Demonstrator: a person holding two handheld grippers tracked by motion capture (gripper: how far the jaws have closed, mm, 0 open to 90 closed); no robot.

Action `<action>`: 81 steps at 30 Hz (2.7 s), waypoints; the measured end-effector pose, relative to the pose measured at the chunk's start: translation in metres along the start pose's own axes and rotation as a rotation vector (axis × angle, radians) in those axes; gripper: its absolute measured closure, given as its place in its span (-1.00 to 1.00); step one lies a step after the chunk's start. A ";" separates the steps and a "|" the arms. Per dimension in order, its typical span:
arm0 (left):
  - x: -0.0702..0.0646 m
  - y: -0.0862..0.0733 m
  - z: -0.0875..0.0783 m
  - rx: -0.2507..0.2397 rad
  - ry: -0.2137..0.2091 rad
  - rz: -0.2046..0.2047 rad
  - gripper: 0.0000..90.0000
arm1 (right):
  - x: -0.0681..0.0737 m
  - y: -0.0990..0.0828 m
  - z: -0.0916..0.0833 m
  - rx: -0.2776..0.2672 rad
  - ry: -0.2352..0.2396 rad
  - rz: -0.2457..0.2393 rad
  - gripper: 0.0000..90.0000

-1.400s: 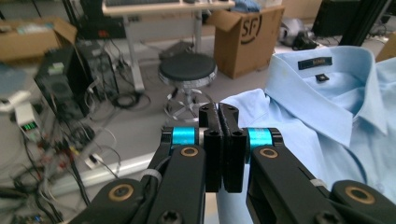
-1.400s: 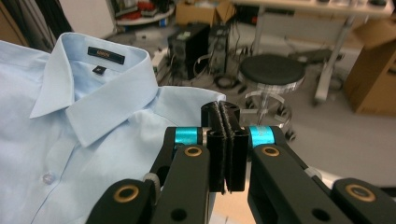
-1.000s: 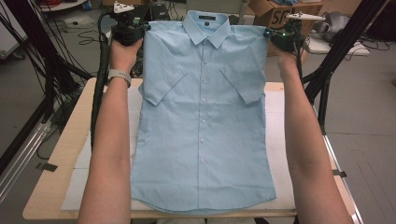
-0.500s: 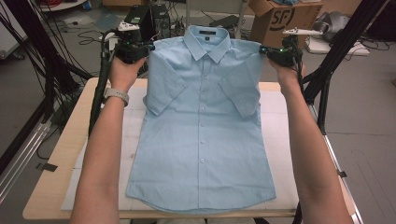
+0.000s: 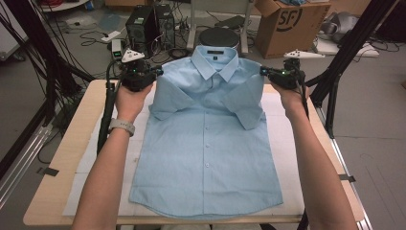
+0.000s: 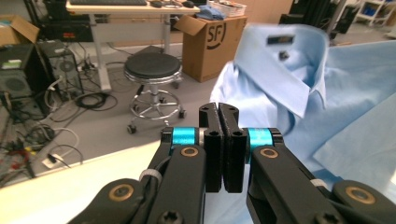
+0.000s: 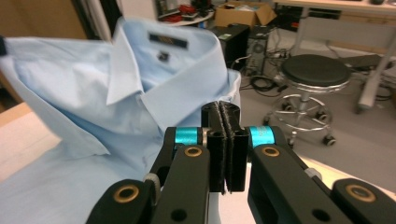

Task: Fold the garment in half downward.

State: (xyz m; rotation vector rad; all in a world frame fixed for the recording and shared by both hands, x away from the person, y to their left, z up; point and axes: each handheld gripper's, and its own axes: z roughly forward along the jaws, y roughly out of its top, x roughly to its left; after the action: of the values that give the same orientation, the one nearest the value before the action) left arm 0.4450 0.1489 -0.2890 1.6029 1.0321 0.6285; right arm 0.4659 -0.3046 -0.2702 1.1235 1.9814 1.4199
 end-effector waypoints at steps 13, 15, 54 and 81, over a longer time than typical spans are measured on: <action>-0.019 -0.047 -0.021 0.038 -0.052 -0.004 0.98 | 0.026 -0.046 -0.018 0.050 0.097 -0.014 0.99; -0.021 -0.055 -0.026 0.038 -0.065 -0.009 0.98 | 0.029 -0.052 -0.022 0.051 0.112 -0.015 0.99; -0.023 -0.168 -0.116 0.067 -0.154 -0.141 0.98 | 0.064 -0.178 -0.096 0.131 0.207 -0.064 0.99; -0.030 -0.204 -0.159 0.087 -0.179 -0.127 0.98 | 0.077 -0.227 -0.132 0.198 0.170 -0.138 0.99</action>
State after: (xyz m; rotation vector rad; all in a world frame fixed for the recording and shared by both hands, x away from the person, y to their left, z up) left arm 0.2382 0.2108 -0.4348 1.6220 1.0294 0.3513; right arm 0.2442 -0.3458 -0.4248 0.9512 2.3138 1.3084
